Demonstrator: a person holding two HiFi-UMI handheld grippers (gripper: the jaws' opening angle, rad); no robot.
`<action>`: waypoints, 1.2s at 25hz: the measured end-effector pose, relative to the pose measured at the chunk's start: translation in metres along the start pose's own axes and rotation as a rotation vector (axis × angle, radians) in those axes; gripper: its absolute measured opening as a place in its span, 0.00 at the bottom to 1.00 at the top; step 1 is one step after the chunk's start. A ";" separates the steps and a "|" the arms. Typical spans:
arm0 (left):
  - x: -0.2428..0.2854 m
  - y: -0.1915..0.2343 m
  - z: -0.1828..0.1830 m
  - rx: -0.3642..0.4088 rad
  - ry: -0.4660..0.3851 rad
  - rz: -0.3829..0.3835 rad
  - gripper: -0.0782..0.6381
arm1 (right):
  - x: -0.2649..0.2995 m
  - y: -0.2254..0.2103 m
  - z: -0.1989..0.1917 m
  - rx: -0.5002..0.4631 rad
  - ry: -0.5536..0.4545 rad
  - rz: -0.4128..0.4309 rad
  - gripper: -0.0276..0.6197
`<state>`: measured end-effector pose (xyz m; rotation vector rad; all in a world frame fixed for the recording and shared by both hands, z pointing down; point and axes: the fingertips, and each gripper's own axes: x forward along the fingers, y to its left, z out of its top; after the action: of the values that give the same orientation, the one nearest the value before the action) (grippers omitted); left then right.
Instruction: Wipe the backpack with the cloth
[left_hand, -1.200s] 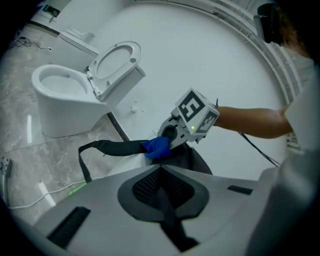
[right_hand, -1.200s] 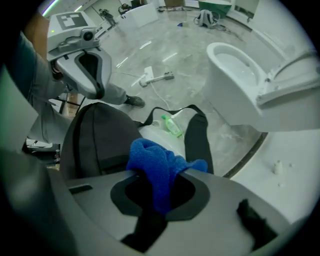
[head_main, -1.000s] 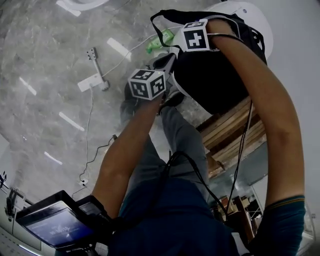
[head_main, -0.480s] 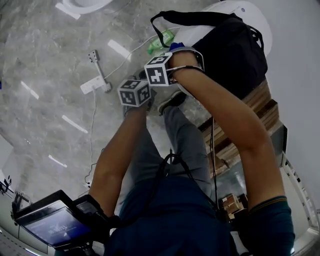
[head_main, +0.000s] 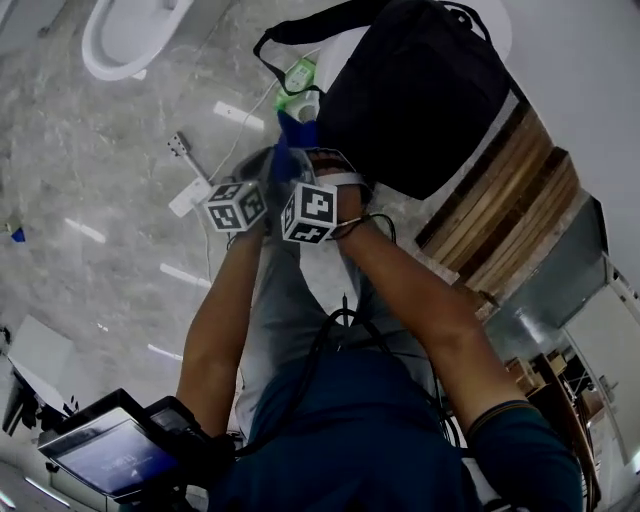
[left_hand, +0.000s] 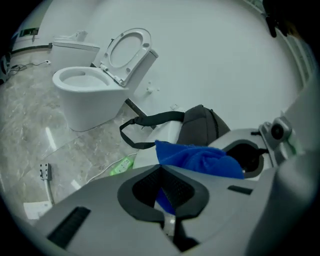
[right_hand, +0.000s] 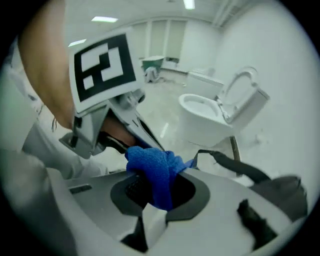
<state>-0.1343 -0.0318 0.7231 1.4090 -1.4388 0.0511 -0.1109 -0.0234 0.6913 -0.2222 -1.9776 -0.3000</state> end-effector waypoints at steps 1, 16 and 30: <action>-0.001 0.000 0.000 0.015 0.006 0.005 0.11 | -0.004 0.005 -0.007 0.143 -0.036 0.012 0.13; 0.013 -0.086 -0.009 0.217 0.112 -0.092 0.12 | -0.087 0.064 -0.292 1.789 -0.228 -0.204 0.13; 0.004 -0.129 0.014 0.332 0.036 -0.074 0.11 | -0.168 -0.067 -0.165 0.467 -0.336 -0.525 0.13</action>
<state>-0.0468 -0.0825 0.6418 1.7206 -1.3907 0.2781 0.0809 -0.1414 0.5959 0.5896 -2.3552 -0.1277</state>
